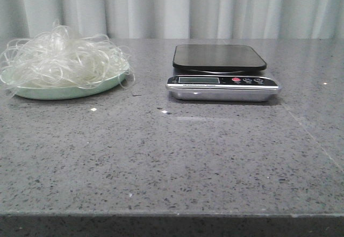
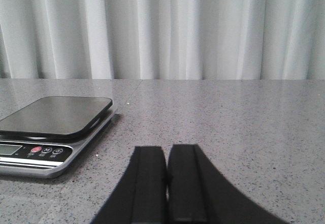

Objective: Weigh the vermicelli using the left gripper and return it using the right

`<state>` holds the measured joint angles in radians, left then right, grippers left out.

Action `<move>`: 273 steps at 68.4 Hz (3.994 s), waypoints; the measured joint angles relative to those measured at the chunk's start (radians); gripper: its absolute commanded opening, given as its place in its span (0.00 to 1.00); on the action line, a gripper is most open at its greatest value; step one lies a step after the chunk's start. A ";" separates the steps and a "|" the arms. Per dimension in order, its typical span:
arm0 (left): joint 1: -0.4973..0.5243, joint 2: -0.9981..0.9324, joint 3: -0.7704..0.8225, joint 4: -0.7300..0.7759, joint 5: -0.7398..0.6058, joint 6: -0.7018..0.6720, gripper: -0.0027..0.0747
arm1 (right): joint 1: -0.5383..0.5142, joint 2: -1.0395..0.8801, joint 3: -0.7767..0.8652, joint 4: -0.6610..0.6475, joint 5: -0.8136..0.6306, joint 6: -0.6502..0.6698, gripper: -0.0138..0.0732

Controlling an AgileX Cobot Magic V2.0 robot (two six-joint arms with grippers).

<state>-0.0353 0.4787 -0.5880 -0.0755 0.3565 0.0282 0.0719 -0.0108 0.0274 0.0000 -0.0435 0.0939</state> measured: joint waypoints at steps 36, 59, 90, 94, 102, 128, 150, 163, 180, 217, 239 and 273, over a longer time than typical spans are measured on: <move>0.000 0.091 -0.126 -0.073 0.114 0.056 0.90 | 0.000 0.000 0.000 0.000 0.000 0.000 0.35; -0.037 0.405 -0.394 -0.097 0.325 0.125 0.90 | 0.000 0.000 0.000 0.000 0.000 0.000 0.35; -0.306 0.952 -0.788 -0.040 0.584 0.152 0.90 | 0.000 0.000 0.000 0.000 0.000 0.000 0.35; -0.306 0.999 -0.815 -0.035 0.590 0.143 0.90 | 0.000 0.000 0.000 0.000 0.000 0.000 0.35; -0.306 1.068 -0.846 -0.027 0.604 0.123 0.90 | 0.000 0.000 0.000 0.000 0.000 0.000 0.35; -0.306 1.184 -0.855 0.028 0.634 0.084 0.90 | 0.000 0.000 0.000 0.000 0.000 0.000 0.35; -0.306 1.257 -0.864 0.027 0.667 0.079 0.61 | 0.000 0.000 0.000 0.000 0.000 0.000 0.35; -0.306 1.259 -0.895 0.025 0.703 0.077 0.25 | 0.000 0.000 0.000 0.000 0.000 0.000 0.35; -0.320 1.278 -1.073 0.031 0.826 0.077 0.20 | 0.000 0.000 0.000 0.000 0.000 0.000 0.35; -0.559 1.427 -1.552 -0.005 0.807 0.077 0.20 | 0.000 0.000 0.000 0.000 0.000 0.000 0.35; -0.614 1.641 -1.588 -0.018 0.747 0.077 0.25 | 0.000 0.000 0.000 0.000 0.000 0.000 0.35; -0.611 1.679 -1.733 -0.041 0.807 0.077 0.90 | 0.000 0.000 0.000 0.000 0.000 0.000 0.35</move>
<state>-0.6466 2.1577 -2.3214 -0.1167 1.1632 0.1048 0.0719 -0.0108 0.0274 0.0000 -0.0435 0.0939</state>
